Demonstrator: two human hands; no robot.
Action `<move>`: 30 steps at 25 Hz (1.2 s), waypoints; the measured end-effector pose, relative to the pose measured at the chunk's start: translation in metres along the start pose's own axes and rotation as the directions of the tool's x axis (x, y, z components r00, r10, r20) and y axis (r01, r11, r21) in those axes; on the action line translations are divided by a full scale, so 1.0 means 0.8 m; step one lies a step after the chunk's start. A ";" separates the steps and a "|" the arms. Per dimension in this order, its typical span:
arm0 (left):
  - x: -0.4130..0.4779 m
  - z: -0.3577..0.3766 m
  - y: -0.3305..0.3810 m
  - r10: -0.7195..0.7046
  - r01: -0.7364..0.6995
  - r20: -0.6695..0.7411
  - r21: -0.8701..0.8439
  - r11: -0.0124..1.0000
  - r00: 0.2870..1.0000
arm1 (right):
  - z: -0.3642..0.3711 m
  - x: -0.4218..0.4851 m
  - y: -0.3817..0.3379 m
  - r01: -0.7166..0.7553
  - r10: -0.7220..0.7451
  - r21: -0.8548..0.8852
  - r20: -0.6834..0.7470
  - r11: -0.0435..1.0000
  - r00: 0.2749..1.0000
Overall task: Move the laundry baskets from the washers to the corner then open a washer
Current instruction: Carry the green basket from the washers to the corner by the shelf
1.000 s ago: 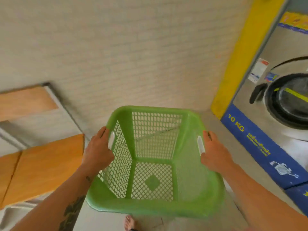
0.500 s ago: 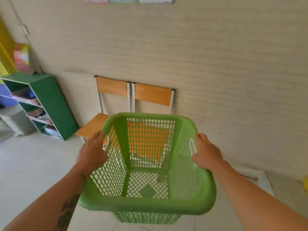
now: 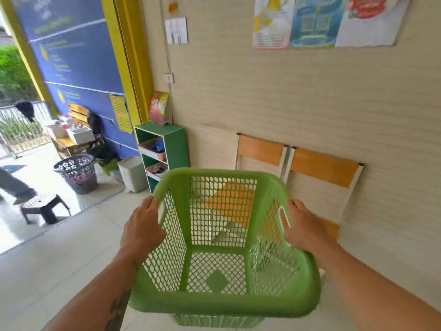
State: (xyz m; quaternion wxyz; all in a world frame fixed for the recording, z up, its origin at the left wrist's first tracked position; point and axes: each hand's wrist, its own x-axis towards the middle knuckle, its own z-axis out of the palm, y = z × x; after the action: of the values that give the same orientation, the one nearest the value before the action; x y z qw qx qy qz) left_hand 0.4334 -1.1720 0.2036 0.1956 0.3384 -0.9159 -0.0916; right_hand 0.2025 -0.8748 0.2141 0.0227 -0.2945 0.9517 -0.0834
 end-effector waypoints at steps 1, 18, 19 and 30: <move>0.016 0.001 -0.020 -0.007 0.007 -0.002 0.007 1.000 1.000 | 0.002 0.023 -0.020 0.011 -0.011 0.002 0.002 1.000 1.000; 0.454 0.063 -0.254 -0.089 0.089 -0.010 -0.016 0.996 0.996 | 0.097 0.495 -0.282 0.100 -0.102 0.086 0.010 0.991 0.995; 0.485 0.073 -0.273 -0.079 0.079 0.007 -0.021 0.997 0.997 | 0.107 0.517 -0.300 0.077 -0.080 0.088 0.025 0.993 0.997; 0.822 0.234 -0.384 0.229 -0.206 0.239 -0.116 0.972 0.944 | 0.219 0.694 -0.408 -0.384 0.372 0.252 0.099 0.888 0.923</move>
State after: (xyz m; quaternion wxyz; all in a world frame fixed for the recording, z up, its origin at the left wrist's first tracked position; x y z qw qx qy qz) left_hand 0.0776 -1.8280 0.1369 0.1021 0.2116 -0.9600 -0.1524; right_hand -0.0583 -1.4787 0.1012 0.1008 -0.0998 0.9700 -0.1977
